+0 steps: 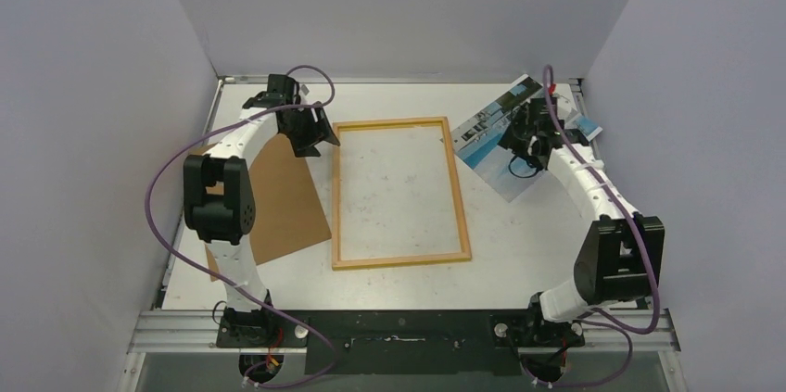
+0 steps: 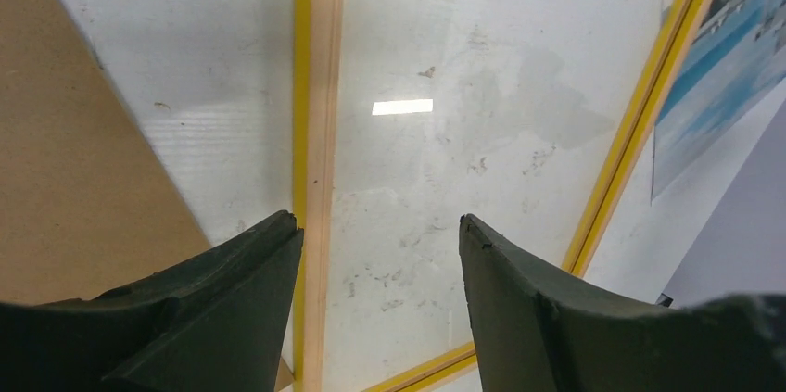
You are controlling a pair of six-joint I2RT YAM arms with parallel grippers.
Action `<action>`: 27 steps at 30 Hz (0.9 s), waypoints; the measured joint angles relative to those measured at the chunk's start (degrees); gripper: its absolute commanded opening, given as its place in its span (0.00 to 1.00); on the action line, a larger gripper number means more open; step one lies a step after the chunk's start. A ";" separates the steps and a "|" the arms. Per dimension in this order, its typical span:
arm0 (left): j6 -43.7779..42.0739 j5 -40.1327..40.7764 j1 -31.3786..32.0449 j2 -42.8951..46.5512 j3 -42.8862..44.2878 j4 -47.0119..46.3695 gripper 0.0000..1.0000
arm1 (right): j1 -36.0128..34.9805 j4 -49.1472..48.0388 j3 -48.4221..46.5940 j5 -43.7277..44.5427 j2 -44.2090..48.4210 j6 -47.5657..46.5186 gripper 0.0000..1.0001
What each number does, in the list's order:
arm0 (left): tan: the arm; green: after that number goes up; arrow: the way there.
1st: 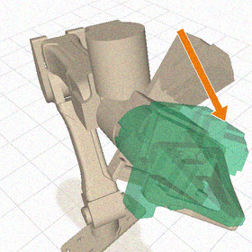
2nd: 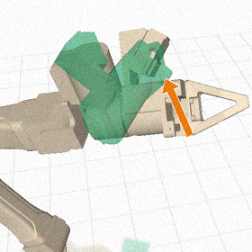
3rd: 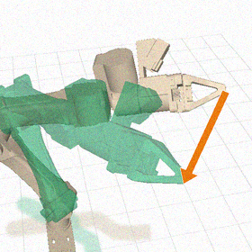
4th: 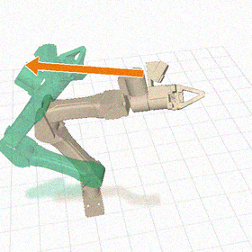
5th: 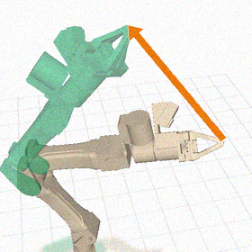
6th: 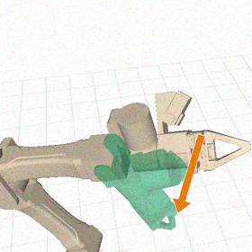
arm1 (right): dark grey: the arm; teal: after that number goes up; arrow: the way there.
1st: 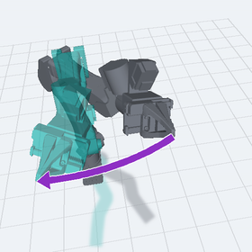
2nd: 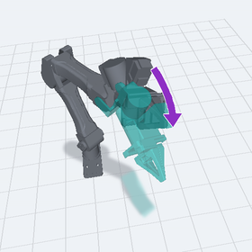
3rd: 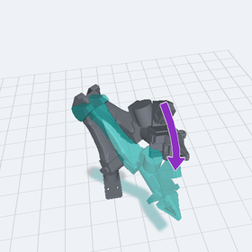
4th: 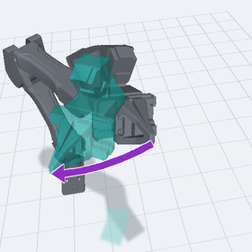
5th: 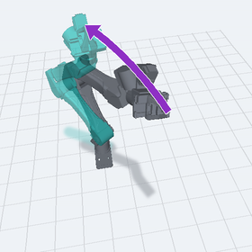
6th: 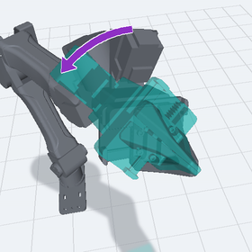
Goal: Put the photo into the frame
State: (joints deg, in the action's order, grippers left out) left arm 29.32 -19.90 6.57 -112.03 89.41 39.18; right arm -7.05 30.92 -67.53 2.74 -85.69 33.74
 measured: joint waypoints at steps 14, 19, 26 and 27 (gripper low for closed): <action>1.18 -6.43 2.21 0.68 0.11 -0.26 0.62 | 21.09 -0.72 -6.36 2.32 -15.47 3.37 0.68; 2.78 -9.66 5.27 -0.44 3.91 -2.99 0.61 | 25.40 -1.51 -4.61 -6.14 -17.46 6.19 0.67; 5.95 -13.25 16.20 -9.99 16.96 -13.68 0.61 | 27.30 -6.43 5.22 -11.98 -15.06 12.46 0.64; 6.36 -13.66 18.01 -12.20 19.41 -15.10 0.61 | 27.34 -6.88 7.17 -12.70 -14.43 13.42 0.63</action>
State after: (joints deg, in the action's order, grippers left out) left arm 35.68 -33.56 24.58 -124.22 108.81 24.08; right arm 20.29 24.03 -60.36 -9.96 -100.12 47.16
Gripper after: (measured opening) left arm 0.609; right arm 0.648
